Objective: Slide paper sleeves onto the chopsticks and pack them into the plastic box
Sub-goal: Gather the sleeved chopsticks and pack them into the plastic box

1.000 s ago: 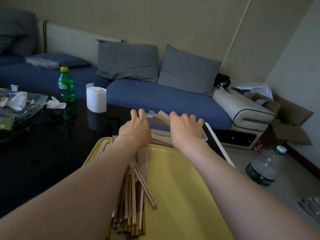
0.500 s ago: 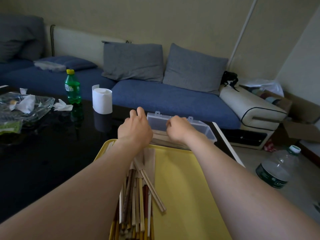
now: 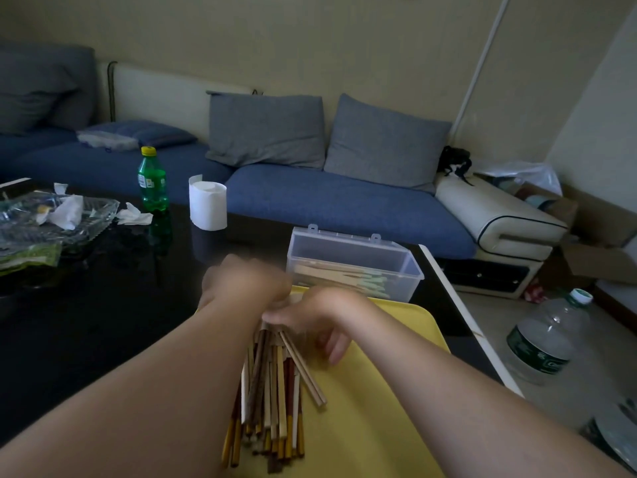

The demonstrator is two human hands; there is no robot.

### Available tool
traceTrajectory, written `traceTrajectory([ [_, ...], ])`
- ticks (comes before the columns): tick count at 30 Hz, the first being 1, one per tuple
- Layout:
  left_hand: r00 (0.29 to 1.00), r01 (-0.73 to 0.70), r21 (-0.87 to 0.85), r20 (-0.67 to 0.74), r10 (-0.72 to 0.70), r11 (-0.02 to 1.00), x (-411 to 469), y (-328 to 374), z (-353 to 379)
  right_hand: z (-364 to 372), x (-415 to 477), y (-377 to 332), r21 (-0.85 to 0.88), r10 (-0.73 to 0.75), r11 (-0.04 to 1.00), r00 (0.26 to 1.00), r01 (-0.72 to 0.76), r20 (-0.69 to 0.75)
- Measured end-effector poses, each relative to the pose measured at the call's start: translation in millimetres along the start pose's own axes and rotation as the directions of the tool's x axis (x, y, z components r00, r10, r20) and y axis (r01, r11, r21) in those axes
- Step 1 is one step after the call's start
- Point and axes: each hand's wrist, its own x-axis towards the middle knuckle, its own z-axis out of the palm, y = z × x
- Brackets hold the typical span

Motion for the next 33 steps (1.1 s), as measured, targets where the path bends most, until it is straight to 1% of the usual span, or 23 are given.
traceTrajectory([
  [2,0.998,-0.007,-0.013,0.070,0.008,1.000,4,-1,2,2,-3,-1,-0.008,-0.048,0.999,0.999,0.048,0.007],
  [4,0.990,-0.011,0.015,0.141,0.009,1.000,4,0,2,2,-3,-1,-0.019,-0.066,0.998,0.998,0.066,0.010],
  [6,0.975,-0.042,0.061,0.220,0.027,0.997,3,4,0,1,-2,0,0.000,-0.074,0.997,0.997,0.074,0.030],
  [8,0.962,-0.087,0.084,0.264,0.062,0.993,1,8,-2,-2,-1,1,-0.028,-0.087,0.996,0.996,0.087,0.020],
  [10,0.953,-0.149,0.089,0.278,0.119,0.985,-1,10,-3,-4,-2,2,-0.088,-0.111,0.990,0.994,0.109,-0.012],
  [13,0.937,-0.234,0.082,0.285,0.202,0.969,-11,10,-5,-6,-4,5,-0.243,-0.166,0.961,0.977,0.129,-0.137],
  [14,0.931,-0.264,0.076,0.280,0.234,0.961,-14,11,-6,-7,-5,7,-0.278,-0.172,0.952,0.973,0.124,-0.155],
  [16,0.916,-0.336,0.097,0.265,0.301,0.937,-21,12,-7,-14,-4,11,-0.276,-0.137,0.956,0.984,0.101,-0.115],
  [18,0.902,-0.381,0.111,0.262,0.343,0.918,-25,14,-6,-18,-3,16,-0.217,-0.058,0.975,0.998,0.051,-0.028],
  [19,0.896,-0.395,0.110,0.266,0.356,0.912,-24,14,-6,-19,-6,20,-0.214,-0.043,0.976,0.999,0.042,-0.002],
  [21,0.889,-0.403,0.082,0.270,0.369,0.911,-23,15,-4,-22,-8,28,-0.303,-0.093,0.949,0.996,0.090,0.004],
  [22,0.887,-0.408,0.064,0.263,0.379,0.911,-23,15,-4,-23,-11,31,-0.356,-0.118,0.928,0.993,0.111,0.000],
  [24,0.887,-0.406,0.023,0.250,0.388,0.913,-27,16,-4,-24,-15,38,-0.398,-0.168,0.910,0.982,0.121,-0.086],
  [25,0.892,-0.398,-0.007,0.229,0.389,0.917,-29,16,-3,-24,-14,42,-0.406,-0.153,0.909,0.982,0.094,-0.115],
  [28,0.915,-0.367,-0.076,0.151,0.374,0.927,-27,18,5,-26,-7,53,-0.359,-0.076,0.933,0.971,-0.011,-0.227],
  [31,0.954,-0.300,-0.142,-0.048,0.296,0.943,-24,20,11,-33,-3,65,-0.228,-0.076,0.974,0.940,-0.001,-0.332],
  [33,0.940,-0.312,-0.141,-0.187,0.284,0.940,-28,20,7,-36,-1,72,-0.138,-0.086,0.990,0.919,0.035,-0.384],
])
